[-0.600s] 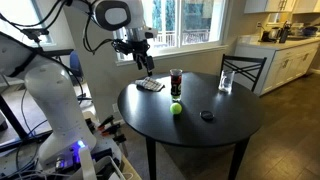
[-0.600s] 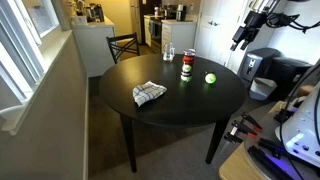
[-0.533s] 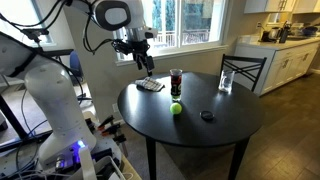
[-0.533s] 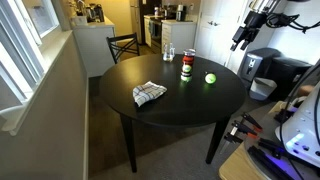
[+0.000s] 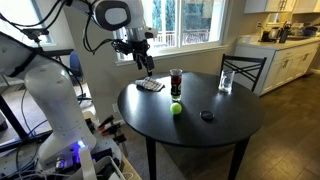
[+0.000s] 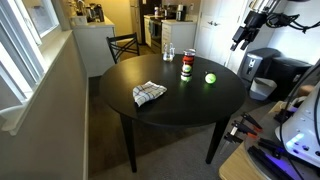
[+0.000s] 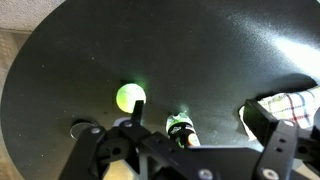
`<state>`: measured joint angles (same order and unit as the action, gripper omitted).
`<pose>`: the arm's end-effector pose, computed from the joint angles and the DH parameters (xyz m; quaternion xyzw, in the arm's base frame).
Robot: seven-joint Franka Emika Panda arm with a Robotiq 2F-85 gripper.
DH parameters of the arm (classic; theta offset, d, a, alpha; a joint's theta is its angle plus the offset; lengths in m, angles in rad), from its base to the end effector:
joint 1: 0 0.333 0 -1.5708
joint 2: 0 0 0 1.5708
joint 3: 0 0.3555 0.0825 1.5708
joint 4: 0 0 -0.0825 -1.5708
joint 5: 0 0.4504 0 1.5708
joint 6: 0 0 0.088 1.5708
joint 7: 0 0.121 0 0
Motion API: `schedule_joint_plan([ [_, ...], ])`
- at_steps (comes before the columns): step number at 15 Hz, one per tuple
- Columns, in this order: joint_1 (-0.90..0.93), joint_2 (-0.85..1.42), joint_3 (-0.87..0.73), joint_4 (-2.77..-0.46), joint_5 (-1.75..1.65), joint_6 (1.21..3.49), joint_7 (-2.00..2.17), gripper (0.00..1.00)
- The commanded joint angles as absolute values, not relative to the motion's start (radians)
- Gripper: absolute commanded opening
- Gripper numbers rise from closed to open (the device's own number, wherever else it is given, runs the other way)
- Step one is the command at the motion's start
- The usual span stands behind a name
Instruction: Put the tennis ball inside the container
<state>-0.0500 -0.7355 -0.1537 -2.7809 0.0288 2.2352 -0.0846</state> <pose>0.3645 -0.0678 0.4148 -0.9924 0.0521 -0.0984 0.0515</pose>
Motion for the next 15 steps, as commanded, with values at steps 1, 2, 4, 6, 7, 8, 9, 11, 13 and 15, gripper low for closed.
schedule_joint_plan([
  [1,-0.060,-0.735,-0.144,-2.779,0.038,2.232,-0.091,1.00],
  [2,-0.060,-0.735,-0.144,-2.779,0.038,2.232,-0.091,1.00],
  [4,-0.060,-0.735,-0.144,-2.779,0.038,2.232,-0.091,1.00],
  [6,-0.063,-0.729,-0.145,-2.777,0.035,2.237,-0.091,1.00],
  [7,-0.067,-0.706,-0.153,-2.765,0.038,2.242,-0.090,1.00],
  [8,-0.069,-0.696,-0.160,-2.757,0.040,2.242,-0.093,1.00],
  [9,-0.068,-0.673,-0.181,-2.739,0.051,2.237,-0.108,1.00],
  [11,-0.076,-0.628,-0.214,-2.710,0.055,2.253,-0.128,1.00],
  [13,-0.073,-0.571,-0.263,-2.674,0.074,2.259,-0.157,1.00],
  [15,-0.077,-0.483,-0.311,-2.629,0.098,2.283,-0.182,1.00],
])
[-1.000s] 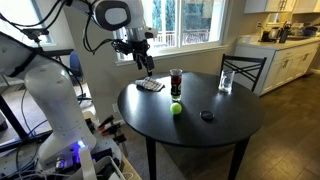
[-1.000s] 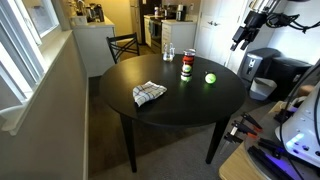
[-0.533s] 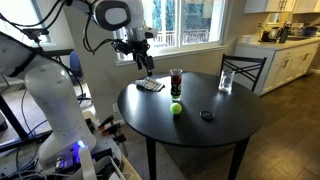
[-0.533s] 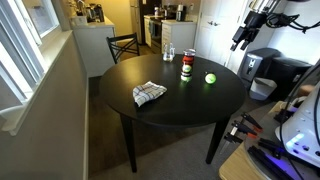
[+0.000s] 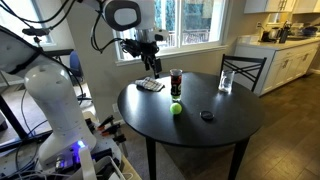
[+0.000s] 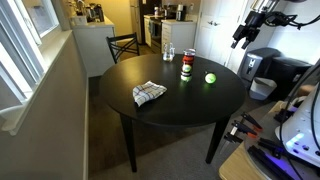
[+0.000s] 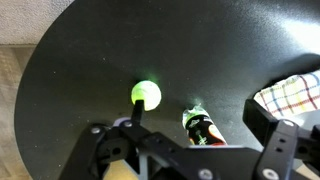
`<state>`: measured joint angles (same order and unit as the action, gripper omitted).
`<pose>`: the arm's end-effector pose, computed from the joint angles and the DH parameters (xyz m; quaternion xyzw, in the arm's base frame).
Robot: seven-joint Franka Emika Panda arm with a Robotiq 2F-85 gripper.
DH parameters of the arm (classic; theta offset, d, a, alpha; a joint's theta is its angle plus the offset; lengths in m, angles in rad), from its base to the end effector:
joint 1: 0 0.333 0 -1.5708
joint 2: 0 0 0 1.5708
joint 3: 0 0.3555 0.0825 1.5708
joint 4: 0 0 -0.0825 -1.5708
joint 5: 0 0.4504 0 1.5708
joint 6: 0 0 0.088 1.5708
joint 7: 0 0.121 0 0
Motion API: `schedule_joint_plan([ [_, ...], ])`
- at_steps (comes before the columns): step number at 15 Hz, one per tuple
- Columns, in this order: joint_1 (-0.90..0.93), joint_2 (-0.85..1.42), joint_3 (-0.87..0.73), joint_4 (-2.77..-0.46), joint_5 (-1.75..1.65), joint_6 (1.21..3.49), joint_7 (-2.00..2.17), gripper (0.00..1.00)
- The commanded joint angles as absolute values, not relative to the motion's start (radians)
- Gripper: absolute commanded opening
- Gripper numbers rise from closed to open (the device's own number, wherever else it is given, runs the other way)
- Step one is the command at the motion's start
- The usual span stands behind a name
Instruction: Put the tennis ball inside the container
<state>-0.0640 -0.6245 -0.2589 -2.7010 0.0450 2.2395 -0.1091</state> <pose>0.3830 -0.1188 0.4115 -0.9879 0.1006 -0.0888 0.0779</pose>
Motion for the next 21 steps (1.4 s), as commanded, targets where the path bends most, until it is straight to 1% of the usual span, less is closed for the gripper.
schedule_joint_plan([
  [1,-0.072,-0.449,-0.331,-2.612,0.118,2.294,-0.198,1.00],
  [3,-0.070,-0.360,-0.349,-2.588,0.157,2.352,-0.210,1.00],
  [6,-0.073,-0.187,-0.332,-2.528,0.198,2.433,-0.172,1.00],
  [11,-0.097,0.041,-0.269,-2.400,0.196,2.461,-0.110,1.00],
  [16,-0.112,0.160,-0.214,-2.297,0.156,2.471,-0.031,1.00],
  [21,-0.101,0.214,-0.180,-2.267,0.135,2.476,0.026,1.00],
])
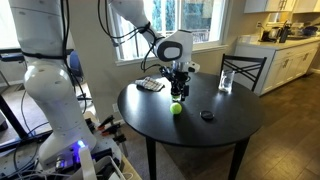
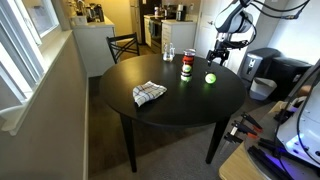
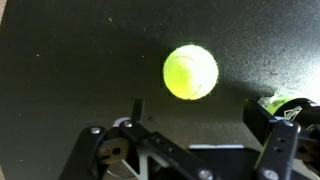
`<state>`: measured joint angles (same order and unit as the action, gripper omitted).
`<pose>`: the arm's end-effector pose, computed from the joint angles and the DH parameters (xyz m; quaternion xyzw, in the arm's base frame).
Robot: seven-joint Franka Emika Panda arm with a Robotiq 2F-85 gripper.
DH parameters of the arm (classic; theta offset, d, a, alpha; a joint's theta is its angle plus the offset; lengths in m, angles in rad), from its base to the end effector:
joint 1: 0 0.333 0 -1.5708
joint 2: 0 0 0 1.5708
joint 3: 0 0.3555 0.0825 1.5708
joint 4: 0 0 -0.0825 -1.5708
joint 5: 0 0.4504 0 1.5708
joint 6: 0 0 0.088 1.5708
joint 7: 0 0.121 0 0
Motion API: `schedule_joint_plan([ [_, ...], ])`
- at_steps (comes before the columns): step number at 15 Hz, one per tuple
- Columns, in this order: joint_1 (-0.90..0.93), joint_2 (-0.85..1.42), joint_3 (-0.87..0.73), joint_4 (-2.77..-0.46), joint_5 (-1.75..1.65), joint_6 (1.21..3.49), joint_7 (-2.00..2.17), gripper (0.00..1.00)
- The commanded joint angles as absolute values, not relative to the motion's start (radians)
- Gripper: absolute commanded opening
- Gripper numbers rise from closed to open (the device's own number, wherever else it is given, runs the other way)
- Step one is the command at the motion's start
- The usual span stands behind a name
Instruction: Put the tennis ball inside the container
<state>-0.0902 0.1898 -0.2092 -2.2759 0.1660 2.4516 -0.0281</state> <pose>0.5552 -0.1711 0.2470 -0.9799 0.1968 -0.0016 0.0331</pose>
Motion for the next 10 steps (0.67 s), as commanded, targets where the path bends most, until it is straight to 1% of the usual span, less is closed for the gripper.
schedule_joint_plan([
  [1,-0.098,0.222,-0.173,-2.267,0.132,2.479,0.033,1.00],
  [10,-0.088,0.304,-0.169,-2.261,0.018,2.469,0.084,1.00],
])
